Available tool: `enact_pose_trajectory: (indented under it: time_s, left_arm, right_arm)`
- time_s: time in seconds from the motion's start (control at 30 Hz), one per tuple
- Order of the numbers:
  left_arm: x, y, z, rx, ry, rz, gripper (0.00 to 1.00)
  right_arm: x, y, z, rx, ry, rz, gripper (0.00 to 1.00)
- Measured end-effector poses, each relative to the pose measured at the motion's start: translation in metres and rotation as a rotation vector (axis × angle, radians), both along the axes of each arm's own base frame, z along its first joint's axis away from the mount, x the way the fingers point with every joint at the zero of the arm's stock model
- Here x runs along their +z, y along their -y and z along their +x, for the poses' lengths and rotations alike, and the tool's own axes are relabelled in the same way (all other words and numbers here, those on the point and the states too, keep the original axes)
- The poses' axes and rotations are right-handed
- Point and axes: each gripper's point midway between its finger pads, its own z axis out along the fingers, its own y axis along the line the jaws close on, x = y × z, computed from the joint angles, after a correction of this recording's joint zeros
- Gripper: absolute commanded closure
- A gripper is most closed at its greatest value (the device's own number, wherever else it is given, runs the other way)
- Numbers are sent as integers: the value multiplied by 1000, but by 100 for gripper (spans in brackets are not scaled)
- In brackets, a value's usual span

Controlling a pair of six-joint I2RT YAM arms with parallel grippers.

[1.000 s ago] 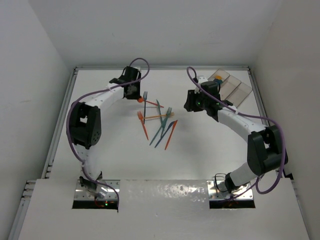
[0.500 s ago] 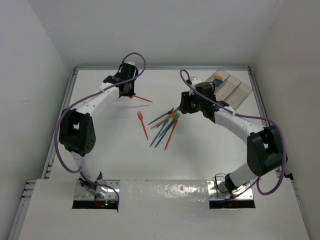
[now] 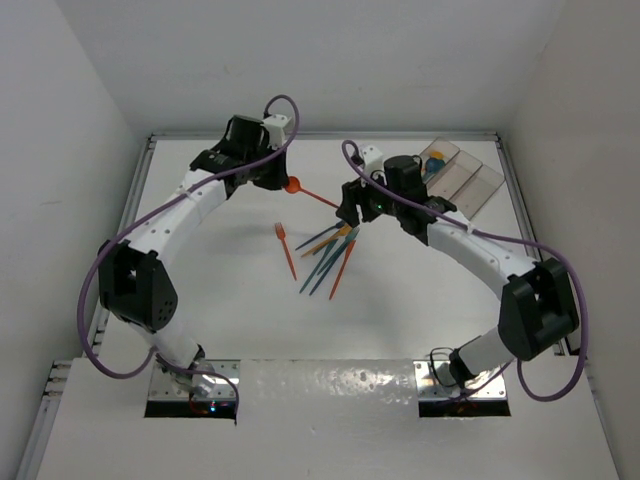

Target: Sort the eating utensils into containers

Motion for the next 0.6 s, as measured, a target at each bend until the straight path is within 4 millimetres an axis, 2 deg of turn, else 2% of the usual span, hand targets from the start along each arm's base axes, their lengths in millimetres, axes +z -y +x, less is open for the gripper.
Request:
enact_pose_trajectory:
  time_s: [0.23, 0.47, 0.57, 0.6]
  left_arm:
    - [-2, 25, -23, -136, -46, -28, 100]
    - [12, 42, -26, -209, -45, -91, 100]
    - [16, 48, -26, -233, -46, -111, 100]
    - [17, 49, -26, -239, -47, -116, 100]
  right_arm:
    - [8, -14, -7, 86, 47, -19, 40]
    - [7, -26, -8, 139, 49, -18, 50]
    - [-1, -32, -8, 158, 31, -26, 62]
    - [-4, -33, -8, 161, 27, -30, 75]
